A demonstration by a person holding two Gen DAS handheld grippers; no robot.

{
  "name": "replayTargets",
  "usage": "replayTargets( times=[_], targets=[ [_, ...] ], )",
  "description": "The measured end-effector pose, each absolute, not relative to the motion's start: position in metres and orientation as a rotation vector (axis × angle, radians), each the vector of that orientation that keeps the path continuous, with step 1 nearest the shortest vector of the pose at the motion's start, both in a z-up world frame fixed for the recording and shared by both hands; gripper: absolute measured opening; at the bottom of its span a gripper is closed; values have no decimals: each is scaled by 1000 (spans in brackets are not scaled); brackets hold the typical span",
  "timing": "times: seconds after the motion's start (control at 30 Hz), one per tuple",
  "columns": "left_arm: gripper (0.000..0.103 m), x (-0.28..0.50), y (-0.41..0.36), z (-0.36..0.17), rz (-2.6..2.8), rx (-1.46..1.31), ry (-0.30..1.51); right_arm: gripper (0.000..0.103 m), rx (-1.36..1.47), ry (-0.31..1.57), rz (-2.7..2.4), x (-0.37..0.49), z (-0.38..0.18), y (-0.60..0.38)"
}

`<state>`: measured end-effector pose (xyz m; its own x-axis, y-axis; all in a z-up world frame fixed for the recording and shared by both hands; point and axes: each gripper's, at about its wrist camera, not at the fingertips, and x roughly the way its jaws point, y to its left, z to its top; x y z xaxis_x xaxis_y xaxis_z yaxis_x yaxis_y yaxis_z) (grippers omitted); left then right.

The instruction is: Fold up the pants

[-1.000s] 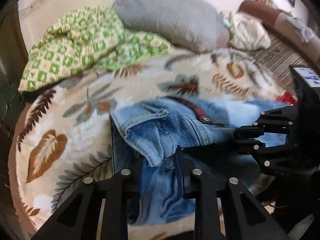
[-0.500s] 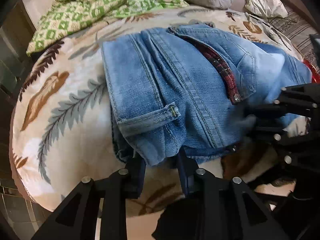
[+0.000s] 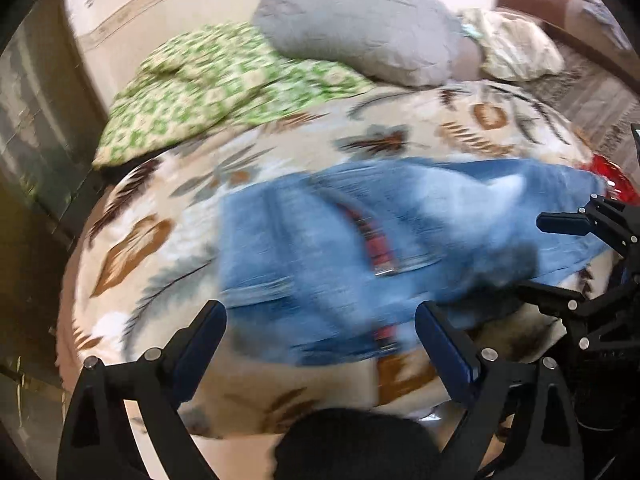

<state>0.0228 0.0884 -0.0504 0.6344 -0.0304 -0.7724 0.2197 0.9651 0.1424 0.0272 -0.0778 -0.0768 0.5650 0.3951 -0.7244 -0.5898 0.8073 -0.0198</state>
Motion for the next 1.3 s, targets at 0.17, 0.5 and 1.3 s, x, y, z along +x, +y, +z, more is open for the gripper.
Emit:
replayTargets(
  times=[0.17,0.5,1.3],
  targets=[
    [95,28,19,-52,-268,265,848,76,-184,807,407,15,-74,-163],
    [95,48,-130,-56,-523,378,839,76,-24,895,74,1,-86,-309],
    [95,138,-288,-57,-913,711,832,76,247,1021,-130,28,-118,-381]
  ],
)
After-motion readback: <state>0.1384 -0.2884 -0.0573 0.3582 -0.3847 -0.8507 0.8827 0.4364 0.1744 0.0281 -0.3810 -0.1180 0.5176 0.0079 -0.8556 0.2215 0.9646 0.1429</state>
